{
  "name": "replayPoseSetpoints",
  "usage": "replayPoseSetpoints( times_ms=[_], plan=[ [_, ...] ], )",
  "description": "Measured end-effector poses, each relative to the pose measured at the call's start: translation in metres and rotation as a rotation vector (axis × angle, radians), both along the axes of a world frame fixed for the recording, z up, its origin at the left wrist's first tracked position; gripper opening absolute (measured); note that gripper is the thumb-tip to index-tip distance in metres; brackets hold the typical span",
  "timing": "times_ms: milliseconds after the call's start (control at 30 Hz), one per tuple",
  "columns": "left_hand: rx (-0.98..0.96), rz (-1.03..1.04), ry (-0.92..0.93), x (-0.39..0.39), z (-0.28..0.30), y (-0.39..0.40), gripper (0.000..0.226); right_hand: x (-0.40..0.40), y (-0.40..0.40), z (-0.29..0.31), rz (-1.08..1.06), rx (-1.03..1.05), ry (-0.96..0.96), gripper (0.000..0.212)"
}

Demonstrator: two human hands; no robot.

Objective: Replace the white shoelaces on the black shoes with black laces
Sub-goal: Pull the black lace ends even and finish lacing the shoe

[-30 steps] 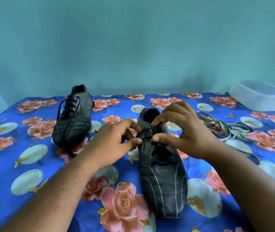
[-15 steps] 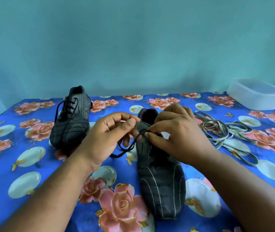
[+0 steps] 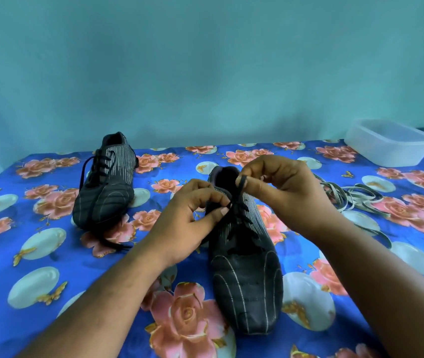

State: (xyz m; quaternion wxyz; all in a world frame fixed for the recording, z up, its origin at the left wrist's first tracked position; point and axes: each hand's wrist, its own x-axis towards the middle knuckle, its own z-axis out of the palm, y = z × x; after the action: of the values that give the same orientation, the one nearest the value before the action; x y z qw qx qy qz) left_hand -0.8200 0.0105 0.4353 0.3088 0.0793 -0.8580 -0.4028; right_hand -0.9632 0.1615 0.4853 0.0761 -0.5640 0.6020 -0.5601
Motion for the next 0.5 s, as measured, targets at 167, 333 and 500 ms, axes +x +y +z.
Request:
replayPoseSetpoints(
  times_ms=[167,333,500],
  plan=[
    [-0.012,0.020,-0.047,0.000,-0.002,0.002,0.015,-0.010,0.000,0.011,-0.064,-0.245,-0.407,0.026],
    [-0.020,0.026,-0.041,0.001,-0.001,0.004,0.019,-0.045,0.009,0.018,-0.389,-0.268,-0.688,0.023],
    [-0.025,0.052,0.002,0.001,0.002,0.004,0.025,-0.067,0.013,0.007,-0.396,0.168,-0.874,0.019]
  ],
)
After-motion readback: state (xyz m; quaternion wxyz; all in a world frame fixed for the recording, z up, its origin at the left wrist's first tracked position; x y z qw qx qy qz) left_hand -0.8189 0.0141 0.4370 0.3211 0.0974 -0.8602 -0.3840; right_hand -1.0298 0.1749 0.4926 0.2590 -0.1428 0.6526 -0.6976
